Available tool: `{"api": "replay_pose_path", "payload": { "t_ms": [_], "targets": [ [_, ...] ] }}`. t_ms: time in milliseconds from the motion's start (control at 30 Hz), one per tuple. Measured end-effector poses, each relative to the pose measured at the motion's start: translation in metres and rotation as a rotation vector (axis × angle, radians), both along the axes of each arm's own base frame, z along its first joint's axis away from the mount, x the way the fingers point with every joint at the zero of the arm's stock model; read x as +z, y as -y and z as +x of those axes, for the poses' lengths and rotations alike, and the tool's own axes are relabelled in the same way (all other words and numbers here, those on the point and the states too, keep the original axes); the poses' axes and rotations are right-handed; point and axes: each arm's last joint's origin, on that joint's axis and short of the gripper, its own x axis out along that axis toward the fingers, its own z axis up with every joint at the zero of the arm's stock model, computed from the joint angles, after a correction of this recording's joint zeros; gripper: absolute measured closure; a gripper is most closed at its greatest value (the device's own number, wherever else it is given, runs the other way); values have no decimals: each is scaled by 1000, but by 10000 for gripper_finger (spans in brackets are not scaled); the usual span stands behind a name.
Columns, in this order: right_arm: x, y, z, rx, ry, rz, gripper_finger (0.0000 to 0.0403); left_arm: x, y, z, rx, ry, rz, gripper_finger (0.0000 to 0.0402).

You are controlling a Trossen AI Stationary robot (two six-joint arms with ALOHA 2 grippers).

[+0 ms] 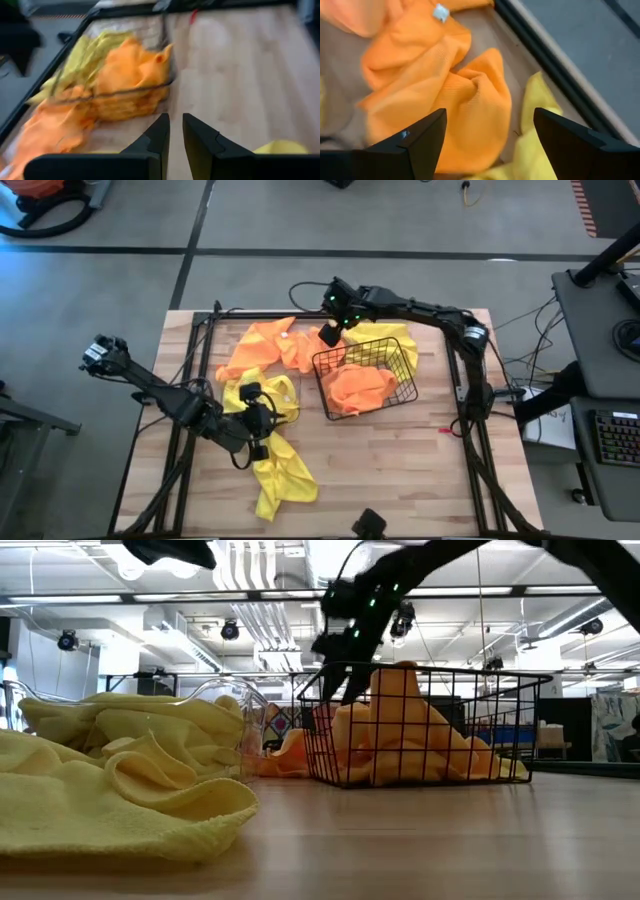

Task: Sort microfiber towel by color & place in baskets
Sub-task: Adjust the black wire basket

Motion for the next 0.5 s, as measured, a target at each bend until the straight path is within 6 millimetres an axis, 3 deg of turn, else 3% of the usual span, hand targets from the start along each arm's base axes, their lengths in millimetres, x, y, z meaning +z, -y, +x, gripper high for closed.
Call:
{"api": "replay_pose_path", "payload": {
  "t_ms": [200,367,500],
  "targets": [
    [51,-34,-36,40,-66,-1,117,-8,4,6,-70,94,-12,364],
    [85,-79,-61,174,-106,-15,131,-17,2,7,-53,114,-21,364],
    [103,-113,-81,169,-125,42,143,-24,1,6,-46,137,-47,364]
  ]
}}
